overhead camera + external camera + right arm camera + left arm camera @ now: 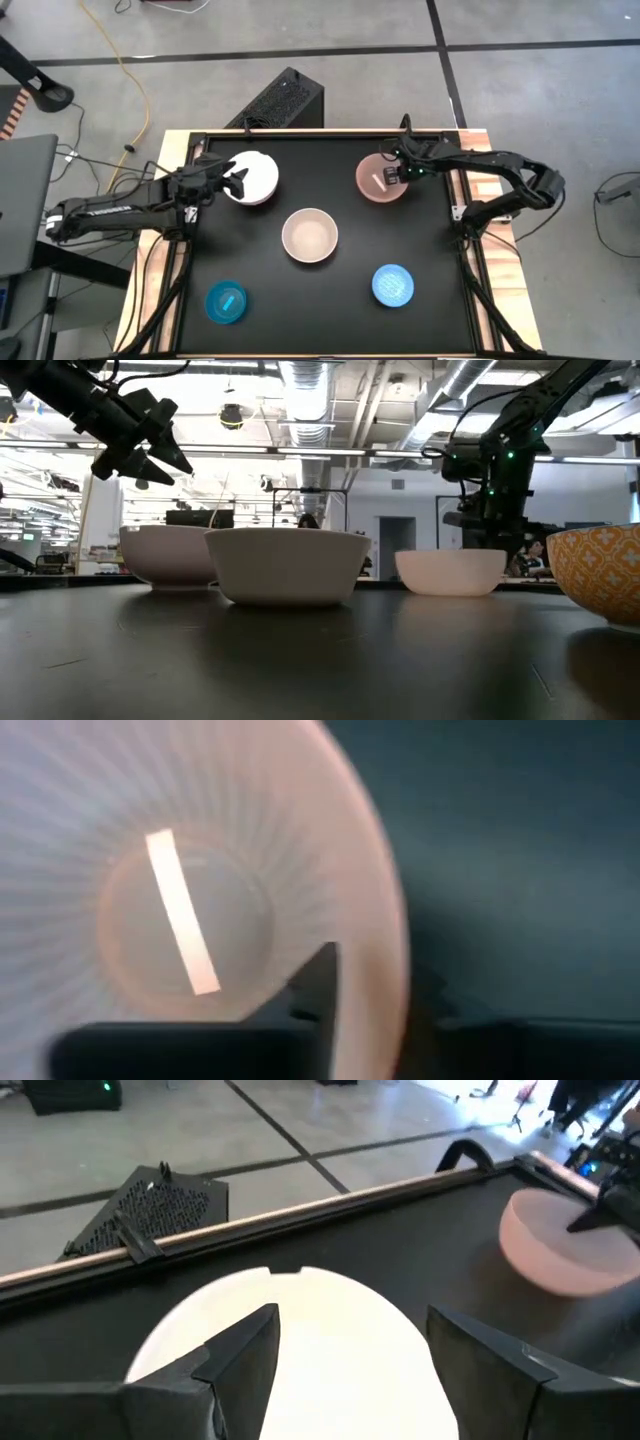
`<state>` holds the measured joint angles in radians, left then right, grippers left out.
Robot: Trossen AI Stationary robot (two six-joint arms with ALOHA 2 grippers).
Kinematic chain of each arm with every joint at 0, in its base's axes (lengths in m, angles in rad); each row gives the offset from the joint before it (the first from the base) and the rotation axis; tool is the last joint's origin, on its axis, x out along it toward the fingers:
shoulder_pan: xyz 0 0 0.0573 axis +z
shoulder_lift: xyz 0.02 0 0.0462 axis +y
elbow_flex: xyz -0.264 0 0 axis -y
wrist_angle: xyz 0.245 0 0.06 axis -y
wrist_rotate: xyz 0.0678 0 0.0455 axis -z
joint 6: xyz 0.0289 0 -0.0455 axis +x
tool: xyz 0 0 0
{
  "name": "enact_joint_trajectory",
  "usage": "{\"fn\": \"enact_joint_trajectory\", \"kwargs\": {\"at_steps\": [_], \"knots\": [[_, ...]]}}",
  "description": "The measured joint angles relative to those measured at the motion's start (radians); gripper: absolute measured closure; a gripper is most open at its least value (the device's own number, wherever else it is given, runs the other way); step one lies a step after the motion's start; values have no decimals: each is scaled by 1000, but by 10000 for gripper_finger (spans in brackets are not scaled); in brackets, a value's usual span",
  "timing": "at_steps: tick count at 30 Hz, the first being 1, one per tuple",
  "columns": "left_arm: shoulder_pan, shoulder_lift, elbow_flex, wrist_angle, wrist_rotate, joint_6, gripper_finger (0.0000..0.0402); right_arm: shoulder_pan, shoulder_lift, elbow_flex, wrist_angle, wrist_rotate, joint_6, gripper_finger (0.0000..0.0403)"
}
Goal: Nest bowls inside each other
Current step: Stack the orange bowl on the white bowl
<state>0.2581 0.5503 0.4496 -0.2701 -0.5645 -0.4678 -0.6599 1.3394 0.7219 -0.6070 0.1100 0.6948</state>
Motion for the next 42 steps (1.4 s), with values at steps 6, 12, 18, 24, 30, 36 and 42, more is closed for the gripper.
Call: {"fn": "enact_joint_trajectory", "kwargs": {"at_steps": [6,12,18,24,30,36,42], "knots": [[0,-88,0,-55,-37,0,173,49,-34,34,63,-32,68,387],[1,-181,0,-138,-111,-9,206,140,-5,192,80,0,76,398],[1,-213,0,-190,-131,-54,239,238,120,397,213,19,74,398],[1,-213,0,-196,-143,-63,252,296,347,643,310,20,36,399],[1,-213,0,-229,-182,-62,253,333,602,955,291,20,-19,400],[1,-226,15,-248,-266,-34,253,356,812,1238,209,19,-50,399],[1,-261,113,-274,-515,121,253,369,975,1456,142,13,-52,398]]}}
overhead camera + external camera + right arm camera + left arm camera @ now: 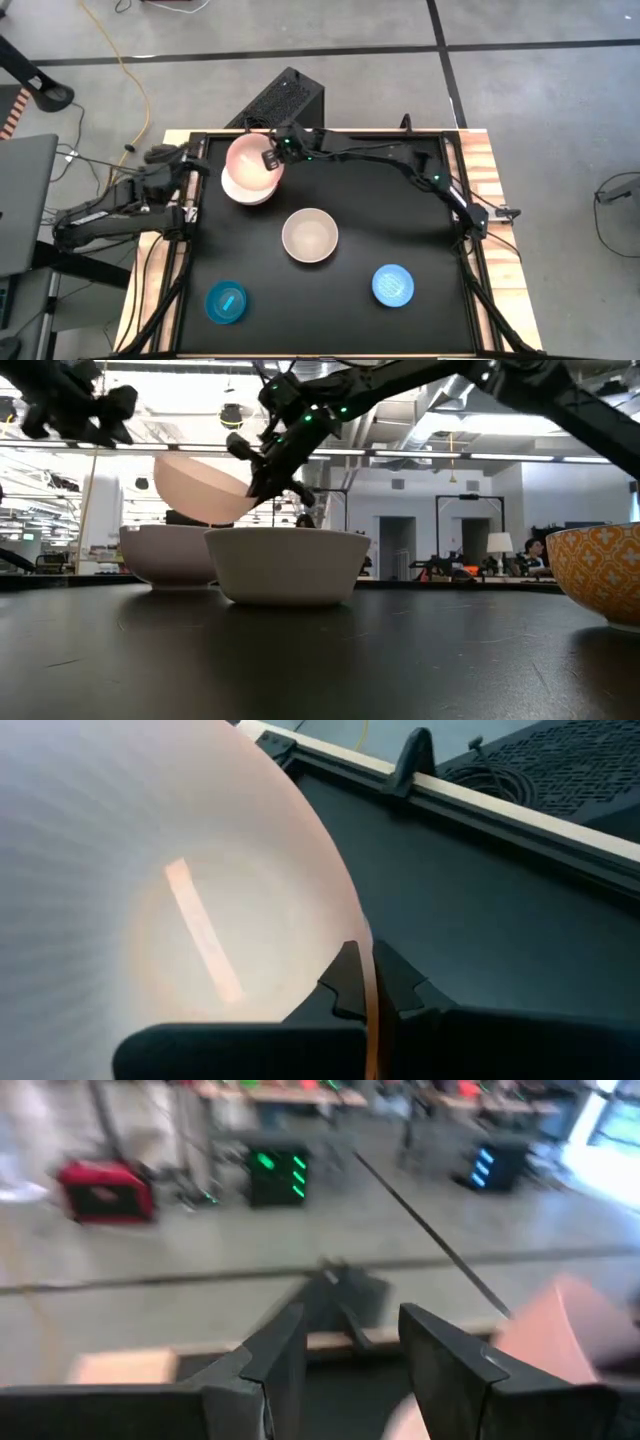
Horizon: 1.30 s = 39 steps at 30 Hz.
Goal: Nest bowls inside each other
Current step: Stack the orange bowl on the white bowl
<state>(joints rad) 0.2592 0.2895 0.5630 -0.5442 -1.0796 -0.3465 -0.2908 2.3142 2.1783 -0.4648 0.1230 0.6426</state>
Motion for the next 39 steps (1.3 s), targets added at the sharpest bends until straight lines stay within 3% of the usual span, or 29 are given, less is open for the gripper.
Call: {"fn": "enact_joint_trajectory", "kwargs": {"at_steps": [4,8,16,32,39], "knots": [[0,-12,40,-3,-78,86,253,13,80,109,-27,-13,-9,398],[0,-11,56,-4,-86,146,253,28,143,179,-52,-15,-13,398],[0,-11,56,-7,-54,150,253,42,146,160,-48,10,-51,385],[0,-11,56,-7,-47,118,253,37,146,158,-62,5,-68,208],[0,-11,56,-7,-5,97,253,9,118,158,-112,-107,-68,163]]}}
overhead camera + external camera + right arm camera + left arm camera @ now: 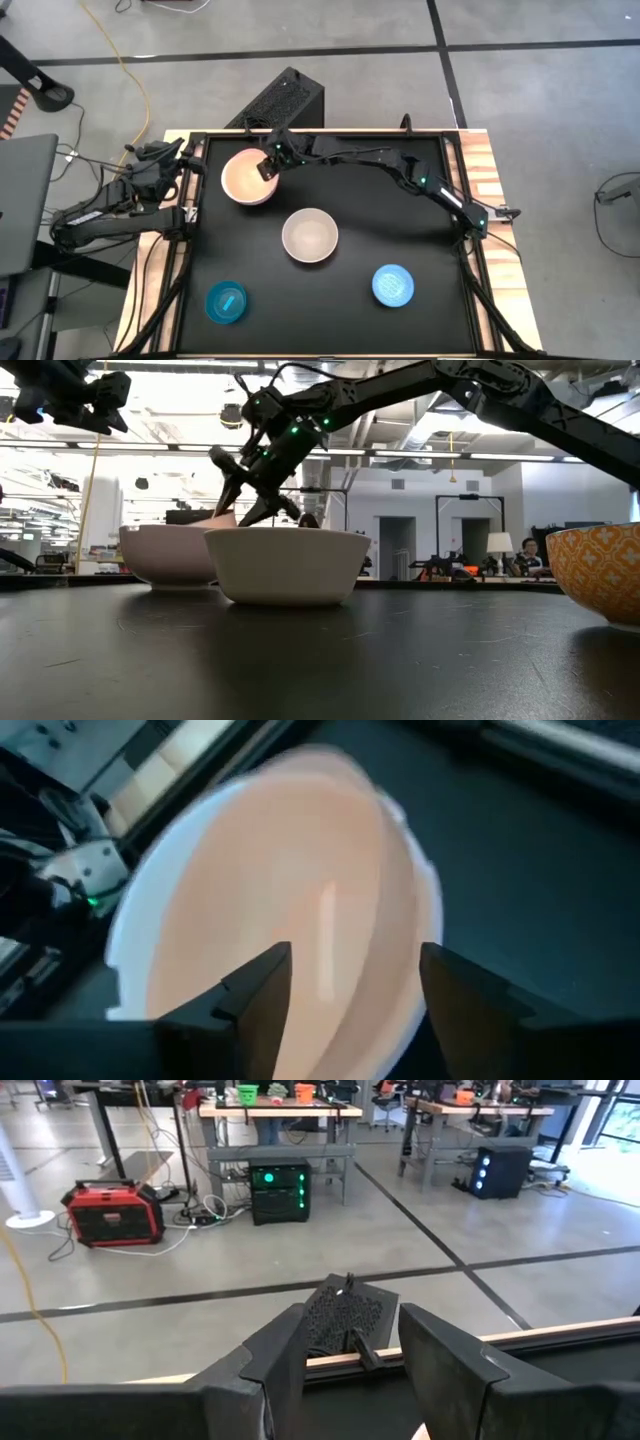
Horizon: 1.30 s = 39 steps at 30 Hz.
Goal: Nest bowls inside each other
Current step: Stack the orange bowl on the white bowl
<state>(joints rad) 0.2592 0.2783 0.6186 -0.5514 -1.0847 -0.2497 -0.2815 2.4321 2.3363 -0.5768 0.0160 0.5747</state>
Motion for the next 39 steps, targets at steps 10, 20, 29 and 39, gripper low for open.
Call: {"fn": "enact_joint_trajectory", "kwargs": {"at_steps": [10,20,29,39], "knots": [[0,0,0,-15,7,-46,253,-44,-89,0,-12,-30,-33,179],[0,0,-1,-44,14,-99,253,-37,-73,-3,29,-97,-60,386],[0,0,-1,-44,33,-105,253,-42,-22,-4,61,-229,-38,398],[0,0,-1,-69,35,-113,253,-56,-21,-3,54,-229,-11,400]]}}
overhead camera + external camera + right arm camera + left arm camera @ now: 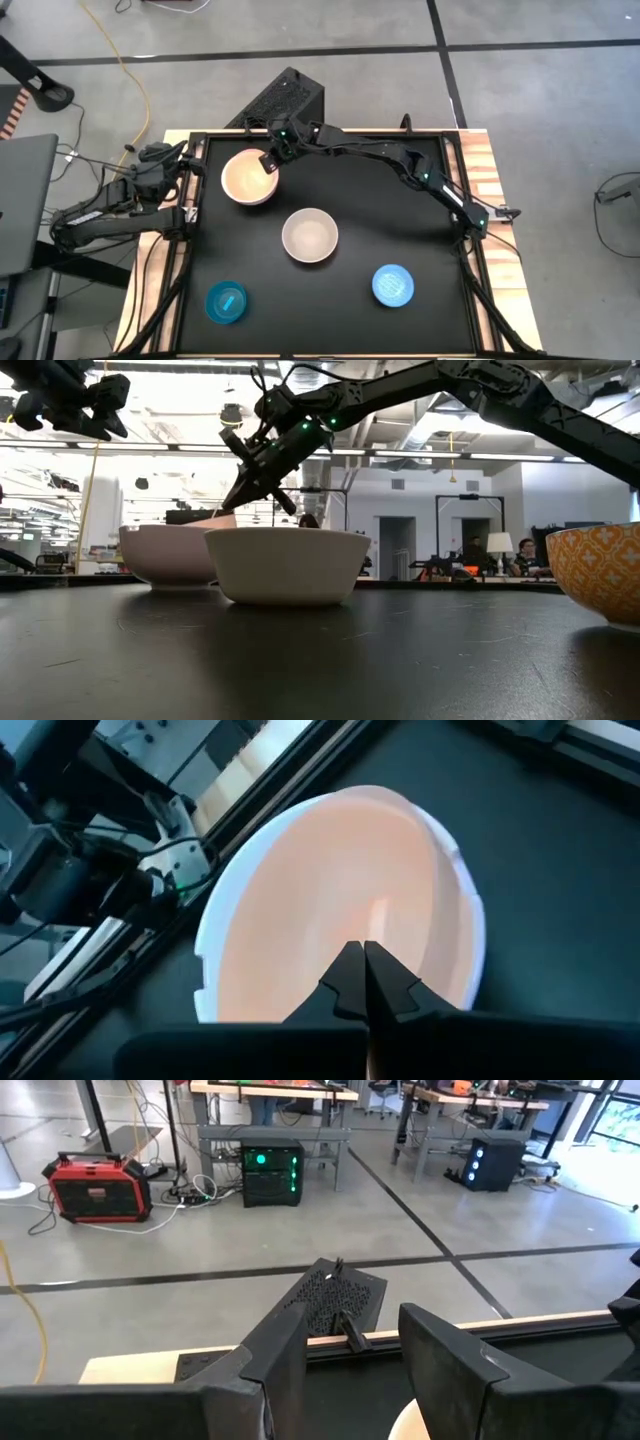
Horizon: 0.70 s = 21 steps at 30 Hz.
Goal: Nest bowls inside each other
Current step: Stack the orange bowl on the white bowl
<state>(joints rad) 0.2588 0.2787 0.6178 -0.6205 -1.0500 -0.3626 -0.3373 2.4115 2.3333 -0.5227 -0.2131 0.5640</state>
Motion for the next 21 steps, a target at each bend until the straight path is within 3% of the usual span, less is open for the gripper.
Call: {"fn": "enact_joint_trajectory", "kwargs": {"at_steps": [7,16,21], "knots": [[0,0,0,0,1,-17,253,-13,0,0,-80,60,-5,401],[0,0,0,-1,1,-20,253,-5,0,0,-56,60,-42,401],[0,0,0,-3,7,-20,253,22,-1,0,-39,-17,-38,401]]}}
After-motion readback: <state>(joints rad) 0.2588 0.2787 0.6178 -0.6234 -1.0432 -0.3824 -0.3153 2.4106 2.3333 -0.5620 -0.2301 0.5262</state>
